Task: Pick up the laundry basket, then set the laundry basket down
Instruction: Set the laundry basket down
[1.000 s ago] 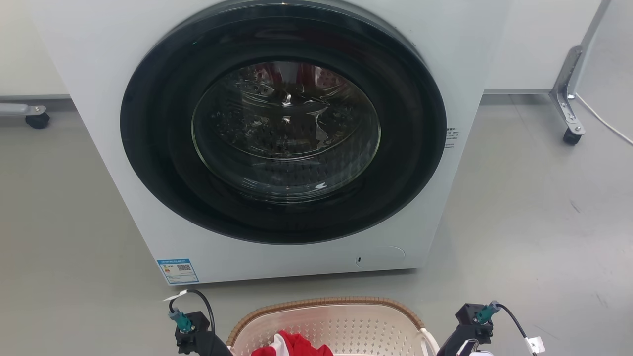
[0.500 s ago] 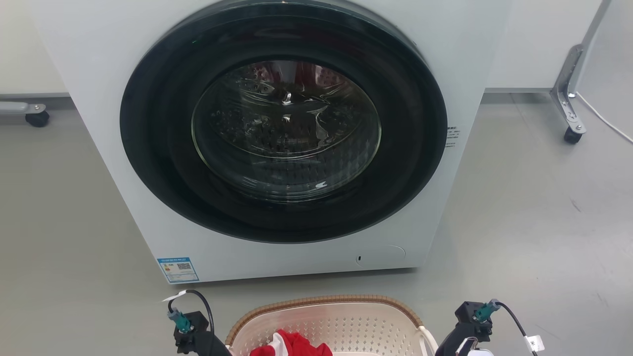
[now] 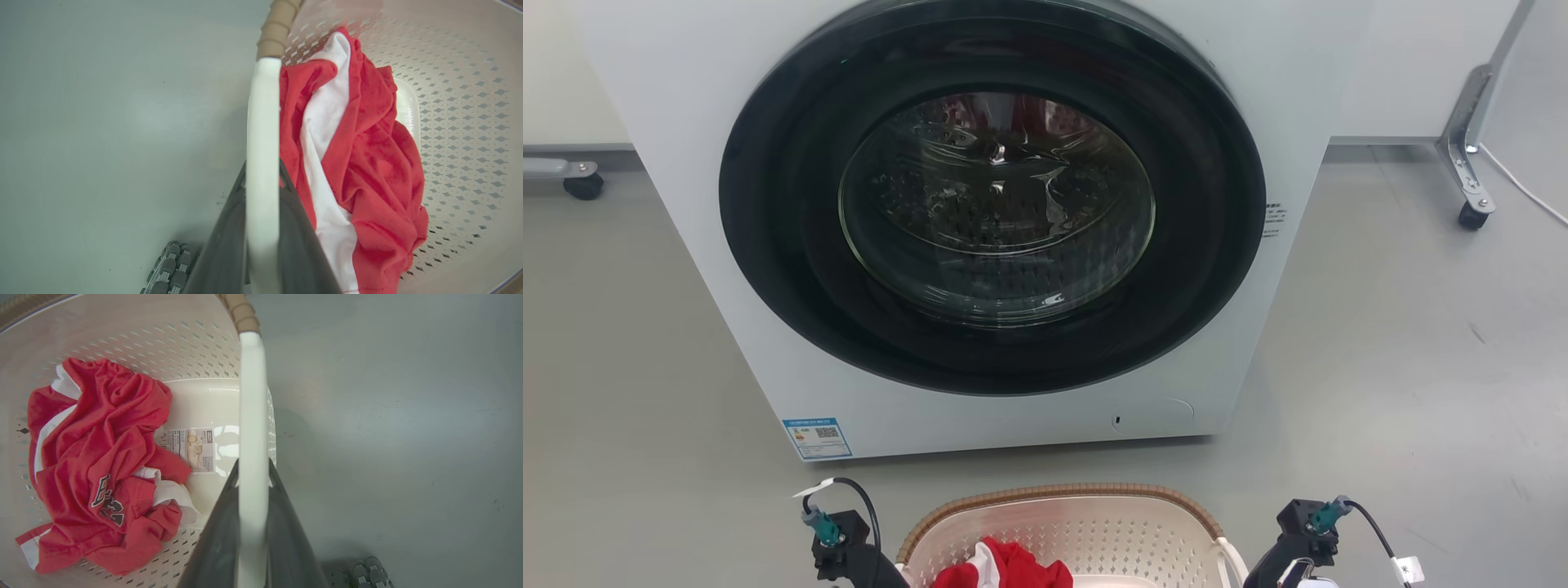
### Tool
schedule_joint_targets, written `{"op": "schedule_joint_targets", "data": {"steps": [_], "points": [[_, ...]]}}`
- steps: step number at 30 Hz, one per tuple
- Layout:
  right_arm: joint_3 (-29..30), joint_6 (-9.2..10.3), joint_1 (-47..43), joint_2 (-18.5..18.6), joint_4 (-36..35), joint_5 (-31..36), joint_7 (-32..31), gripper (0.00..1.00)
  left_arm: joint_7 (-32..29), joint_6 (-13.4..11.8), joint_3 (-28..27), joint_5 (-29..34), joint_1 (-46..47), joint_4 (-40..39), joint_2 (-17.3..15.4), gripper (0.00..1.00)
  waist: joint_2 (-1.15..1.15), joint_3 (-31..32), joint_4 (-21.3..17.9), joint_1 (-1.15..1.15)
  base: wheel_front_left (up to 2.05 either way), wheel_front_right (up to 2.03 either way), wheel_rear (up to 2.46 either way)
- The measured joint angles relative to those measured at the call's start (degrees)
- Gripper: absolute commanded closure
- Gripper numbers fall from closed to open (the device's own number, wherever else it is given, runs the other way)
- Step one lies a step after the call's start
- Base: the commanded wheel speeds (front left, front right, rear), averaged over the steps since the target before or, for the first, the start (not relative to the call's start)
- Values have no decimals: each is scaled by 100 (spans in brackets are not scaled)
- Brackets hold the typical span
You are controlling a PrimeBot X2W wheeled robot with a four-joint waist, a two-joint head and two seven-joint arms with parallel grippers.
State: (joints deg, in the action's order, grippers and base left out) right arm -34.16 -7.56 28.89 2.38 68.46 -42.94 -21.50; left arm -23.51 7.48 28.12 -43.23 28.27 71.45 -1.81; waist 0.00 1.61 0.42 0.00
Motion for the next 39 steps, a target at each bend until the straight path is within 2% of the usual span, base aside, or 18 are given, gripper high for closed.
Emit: {"op": "schedule_joint_targets", "data": {"steps": [9, 15, 39], "points": [[-14, 9, 89, -1, 31, -14, 207, 100, 220, 0, 0, -2, 69, -35, -1, 100, 0, -241, 15, 0, 0, 0, 0], [-34, 100, 247, 0, -13, 3, 407, 100, 445, 0, 46, 11, 192, -126, -34, 100, 0, -528, 18, 0, 0, 0, 0], [-219, 245, 983, 134, -272, 414, 1708, 100, 1784, -99, 65, 201, 877, -420, -110, 100, 1, -2338, 6, 1, 0, 0, 0]]}}
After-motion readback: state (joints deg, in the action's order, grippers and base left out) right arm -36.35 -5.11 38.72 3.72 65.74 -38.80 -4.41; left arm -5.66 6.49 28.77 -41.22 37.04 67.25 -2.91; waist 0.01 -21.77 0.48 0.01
